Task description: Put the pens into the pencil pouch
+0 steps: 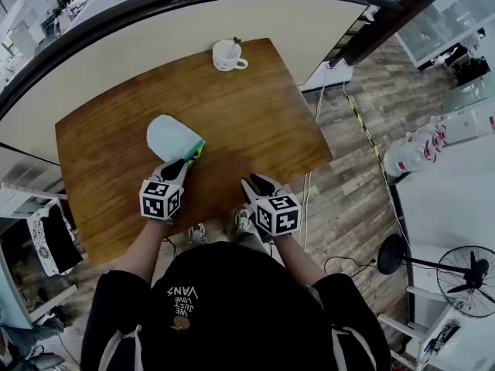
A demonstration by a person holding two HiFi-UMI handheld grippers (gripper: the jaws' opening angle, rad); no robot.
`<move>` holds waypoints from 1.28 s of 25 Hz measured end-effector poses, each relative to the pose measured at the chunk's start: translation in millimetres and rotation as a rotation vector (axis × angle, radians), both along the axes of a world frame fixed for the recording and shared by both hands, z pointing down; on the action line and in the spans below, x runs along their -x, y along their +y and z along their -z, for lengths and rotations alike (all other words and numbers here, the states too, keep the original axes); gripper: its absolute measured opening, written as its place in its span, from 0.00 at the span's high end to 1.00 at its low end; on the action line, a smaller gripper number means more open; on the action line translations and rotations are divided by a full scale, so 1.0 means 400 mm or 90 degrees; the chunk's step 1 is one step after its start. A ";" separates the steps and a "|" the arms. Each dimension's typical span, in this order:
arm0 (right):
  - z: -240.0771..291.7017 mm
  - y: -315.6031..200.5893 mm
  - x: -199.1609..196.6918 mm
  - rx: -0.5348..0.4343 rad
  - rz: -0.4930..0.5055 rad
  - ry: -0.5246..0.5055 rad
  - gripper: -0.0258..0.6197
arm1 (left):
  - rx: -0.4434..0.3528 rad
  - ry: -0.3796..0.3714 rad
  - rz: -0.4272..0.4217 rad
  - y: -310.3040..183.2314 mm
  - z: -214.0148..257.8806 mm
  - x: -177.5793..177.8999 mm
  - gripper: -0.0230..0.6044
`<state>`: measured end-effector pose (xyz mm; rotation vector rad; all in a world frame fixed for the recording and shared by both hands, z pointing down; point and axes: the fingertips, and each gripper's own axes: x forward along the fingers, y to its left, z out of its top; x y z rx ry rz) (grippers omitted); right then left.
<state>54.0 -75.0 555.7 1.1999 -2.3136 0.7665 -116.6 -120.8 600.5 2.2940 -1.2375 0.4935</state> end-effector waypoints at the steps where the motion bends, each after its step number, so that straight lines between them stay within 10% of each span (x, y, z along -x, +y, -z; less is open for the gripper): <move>1: -0.002 0.002 -0.006 0.003 -0.002 0.000 0.82 | 0.003 -0.004 0.007 -0.001 -0.005 0.004 0.90; 18: -0.018 -0.021 -0.037 0.017 0.039 0.003 0.82 | 0.026 -0.007 0.117 0.026 -0.027 0.029 0.82; 32: 0.061 -0.126 0.019 -0.055 0.122 -0.027 0.84 | -0.104 0.012 0.234 0.043 0.169 0.069 0.78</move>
